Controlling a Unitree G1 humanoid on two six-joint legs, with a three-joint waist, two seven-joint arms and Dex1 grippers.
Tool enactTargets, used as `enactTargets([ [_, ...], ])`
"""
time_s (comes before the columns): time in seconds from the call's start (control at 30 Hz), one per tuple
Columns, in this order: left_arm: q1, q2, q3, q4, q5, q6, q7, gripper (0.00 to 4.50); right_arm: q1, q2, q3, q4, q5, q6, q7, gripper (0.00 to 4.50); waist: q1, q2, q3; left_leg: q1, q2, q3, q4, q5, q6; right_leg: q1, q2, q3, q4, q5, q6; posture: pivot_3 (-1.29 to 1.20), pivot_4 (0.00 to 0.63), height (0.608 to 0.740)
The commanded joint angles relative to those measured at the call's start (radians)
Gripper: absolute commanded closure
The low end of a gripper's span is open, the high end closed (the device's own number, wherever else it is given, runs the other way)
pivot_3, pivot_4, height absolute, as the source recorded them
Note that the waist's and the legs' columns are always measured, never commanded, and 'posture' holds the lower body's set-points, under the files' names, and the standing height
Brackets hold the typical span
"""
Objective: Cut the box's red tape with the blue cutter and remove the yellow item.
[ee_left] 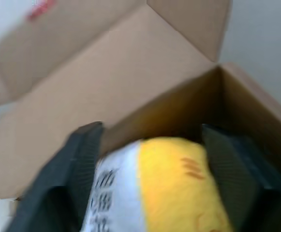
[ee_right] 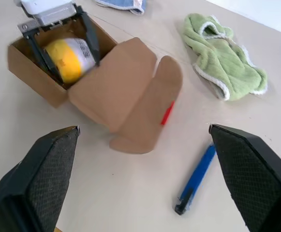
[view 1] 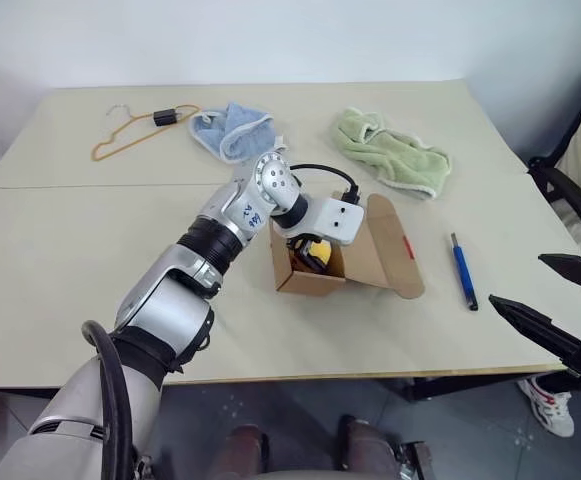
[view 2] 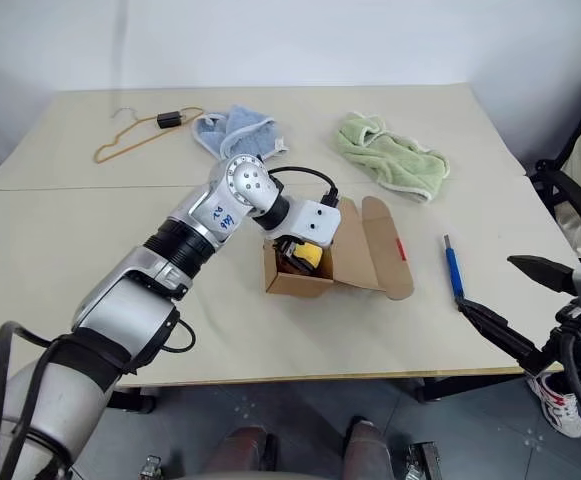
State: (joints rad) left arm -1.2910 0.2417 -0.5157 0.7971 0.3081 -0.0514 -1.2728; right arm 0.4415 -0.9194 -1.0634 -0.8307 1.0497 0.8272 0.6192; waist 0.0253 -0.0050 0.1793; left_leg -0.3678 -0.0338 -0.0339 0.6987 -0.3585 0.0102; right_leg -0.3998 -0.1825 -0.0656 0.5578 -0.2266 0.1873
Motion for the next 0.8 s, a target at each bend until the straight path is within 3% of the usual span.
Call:
enactTargets([
  [0.03, 0.043, 0.011, -0.028, 0.032, 0.037, 0.044, -0.01, 2.29, -0.002, -0.015, -0.005, -0.002, -0.017, -0.014, 0.012, 0.0, -0.001, 0.0, 0.0, 0.0, 0.0, 0.0, 0.0, 0.0, 0.0, 0.0, 0.0, 0.0, 0.0, 0.0, 0.0, 0.0, 0.15, 0.74],
  [0.3, 0.039, -0.049, 0.099, -0.003, -0.096, 0.124, -0.023, 4.49, 0.0, -0.014, -0.014, -0.001, -0.026, -0.008, 0.019, 0.0, 0.004, 0.0, 0.0, 0.0, 0.0, 0.0, 0.0, 0.0, 0.0, 0.0, 0.0, 0.0, 0.0, 0.0, 0.0, 0.0, 0.15, 0.74],
  [0.47, 0.034, -0.078, 0.227, -0.045, -0.226, 0.156, 0.002, 4.49, -0.004, -0.02, -0.015, -0.002, -0.02, -0.004, 0.014, 0.0, 0.025, -0.001, 0.001, -0.003, -0.001, 0.0, 0.001, 0.002, -0.004, -0.002, -0.001, 0.0, -0.001, 0.0, 0.0, 0.0, 0.15, 0.74],
  [0.8, 0.053, -0.003, 0.264, -0.109, -0.237, 0.233, 0.06, 1.44, -0.007, -0.025, -0.008, 0.002, -0.023, 0.001, 0.013, 0.0, 0.026, -0.001, 0.001, -0.005, -0.001, 0.002, 0.0, 0.002, -0.004, -0.006, 0.0, 0.0, 0.0, 0.0, 0.0, 0.0, 0.15, 0.74],
])
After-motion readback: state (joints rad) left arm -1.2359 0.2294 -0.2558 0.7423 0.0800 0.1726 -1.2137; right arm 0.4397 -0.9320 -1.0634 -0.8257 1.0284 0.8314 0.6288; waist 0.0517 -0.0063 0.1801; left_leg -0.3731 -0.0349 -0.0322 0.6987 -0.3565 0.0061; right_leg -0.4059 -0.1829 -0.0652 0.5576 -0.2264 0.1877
